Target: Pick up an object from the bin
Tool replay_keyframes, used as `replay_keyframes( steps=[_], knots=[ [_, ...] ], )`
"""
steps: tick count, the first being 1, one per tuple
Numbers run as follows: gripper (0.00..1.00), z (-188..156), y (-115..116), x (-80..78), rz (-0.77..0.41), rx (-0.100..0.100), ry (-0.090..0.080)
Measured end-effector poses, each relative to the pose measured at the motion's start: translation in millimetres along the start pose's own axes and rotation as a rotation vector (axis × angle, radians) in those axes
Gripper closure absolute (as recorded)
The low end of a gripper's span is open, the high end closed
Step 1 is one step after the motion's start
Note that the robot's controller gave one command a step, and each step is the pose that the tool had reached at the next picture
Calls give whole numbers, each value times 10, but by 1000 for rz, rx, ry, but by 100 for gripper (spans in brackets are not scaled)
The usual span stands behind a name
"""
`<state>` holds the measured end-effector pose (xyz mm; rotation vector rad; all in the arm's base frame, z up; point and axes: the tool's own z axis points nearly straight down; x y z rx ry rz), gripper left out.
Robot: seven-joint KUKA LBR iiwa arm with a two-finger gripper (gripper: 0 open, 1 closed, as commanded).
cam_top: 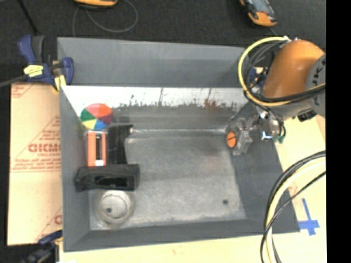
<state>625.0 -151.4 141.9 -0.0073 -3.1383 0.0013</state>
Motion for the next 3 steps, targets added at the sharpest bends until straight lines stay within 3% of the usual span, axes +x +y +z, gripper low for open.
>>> replay_keyframes(
  steps=[1,2,3],
  knots=[
    [0,-54,6,-17,-3,1,-7],
    [0,232,-30,-65,-22,2,-10],
    [100,487,-30,-84,-144,-10,-7]
  ],
)
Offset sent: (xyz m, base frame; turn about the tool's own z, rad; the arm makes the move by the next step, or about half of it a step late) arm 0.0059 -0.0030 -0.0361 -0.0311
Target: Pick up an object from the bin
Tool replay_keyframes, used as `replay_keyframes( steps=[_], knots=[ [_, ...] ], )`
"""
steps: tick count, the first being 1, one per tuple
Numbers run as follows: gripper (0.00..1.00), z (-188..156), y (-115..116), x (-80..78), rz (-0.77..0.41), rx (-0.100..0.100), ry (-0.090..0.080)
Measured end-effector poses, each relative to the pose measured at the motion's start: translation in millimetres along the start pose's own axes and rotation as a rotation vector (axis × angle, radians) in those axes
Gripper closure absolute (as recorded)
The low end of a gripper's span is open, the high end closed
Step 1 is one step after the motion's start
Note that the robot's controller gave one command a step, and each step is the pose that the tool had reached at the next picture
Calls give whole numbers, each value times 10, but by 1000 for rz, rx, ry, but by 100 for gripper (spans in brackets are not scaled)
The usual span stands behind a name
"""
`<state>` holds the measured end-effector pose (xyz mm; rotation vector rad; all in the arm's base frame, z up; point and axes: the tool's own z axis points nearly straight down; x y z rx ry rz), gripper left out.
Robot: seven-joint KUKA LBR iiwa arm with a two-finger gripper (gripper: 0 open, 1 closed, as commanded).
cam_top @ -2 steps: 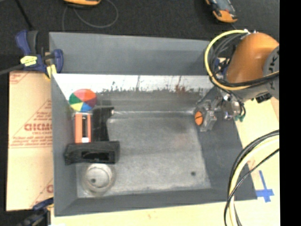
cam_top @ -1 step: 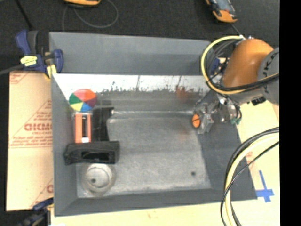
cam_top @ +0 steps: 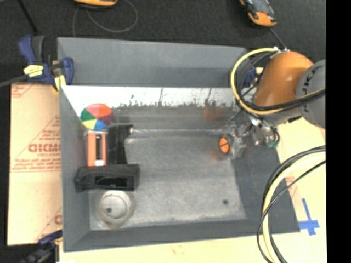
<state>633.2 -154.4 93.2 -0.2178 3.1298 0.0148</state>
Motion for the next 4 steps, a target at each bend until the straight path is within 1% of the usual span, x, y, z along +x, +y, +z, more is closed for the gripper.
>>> replay_keyframes(
  steps=[1,2,3,4],
  knots=[
    [100,0,0,0,0,0,0],
    [100,-548,12,31,8,7,5],
    [100,-737,48,-60,-2,14,-9],
    [100,-1035,62,46,-14,7,10]
  ],
)
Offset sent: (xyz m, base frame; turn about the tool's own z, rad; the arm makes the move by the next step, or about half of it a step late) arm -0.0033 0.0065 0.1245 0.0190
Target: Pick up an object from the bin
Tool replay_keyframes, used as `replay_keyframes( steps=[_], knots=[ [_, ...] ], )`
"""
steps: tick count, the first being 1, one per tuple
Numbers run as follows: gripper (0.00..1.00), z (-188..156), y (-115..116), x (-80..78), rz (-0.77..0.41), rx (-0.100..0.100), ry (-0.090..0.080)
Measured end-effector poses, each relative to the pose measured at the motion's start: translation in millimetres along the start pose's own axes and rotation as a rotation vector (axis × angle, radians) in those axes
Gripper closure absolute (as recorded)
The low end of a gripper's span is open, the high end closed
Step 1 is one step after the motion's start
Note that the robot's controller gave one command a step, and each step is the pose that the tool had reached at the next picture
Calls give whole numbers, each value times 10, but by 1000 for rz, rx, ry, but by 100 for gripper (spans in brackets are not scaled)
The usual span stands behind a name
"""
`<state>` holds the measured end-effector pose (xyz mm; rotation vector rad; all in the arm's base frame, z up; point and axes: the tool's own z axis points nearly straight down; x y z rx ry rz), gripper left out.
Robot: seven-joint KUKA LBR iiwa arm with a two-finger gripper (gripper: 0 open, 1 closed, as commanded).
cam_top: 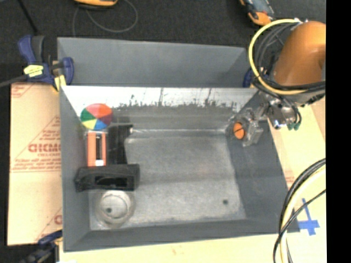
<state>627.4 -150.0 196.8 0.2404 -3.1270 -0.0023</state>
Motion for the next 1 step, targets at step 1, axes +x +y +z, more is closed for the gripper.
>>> replay_keyframes(
  steps=[1],
  knots=[
    [100,-646,108,-25,4,3,-7]
  ],
)
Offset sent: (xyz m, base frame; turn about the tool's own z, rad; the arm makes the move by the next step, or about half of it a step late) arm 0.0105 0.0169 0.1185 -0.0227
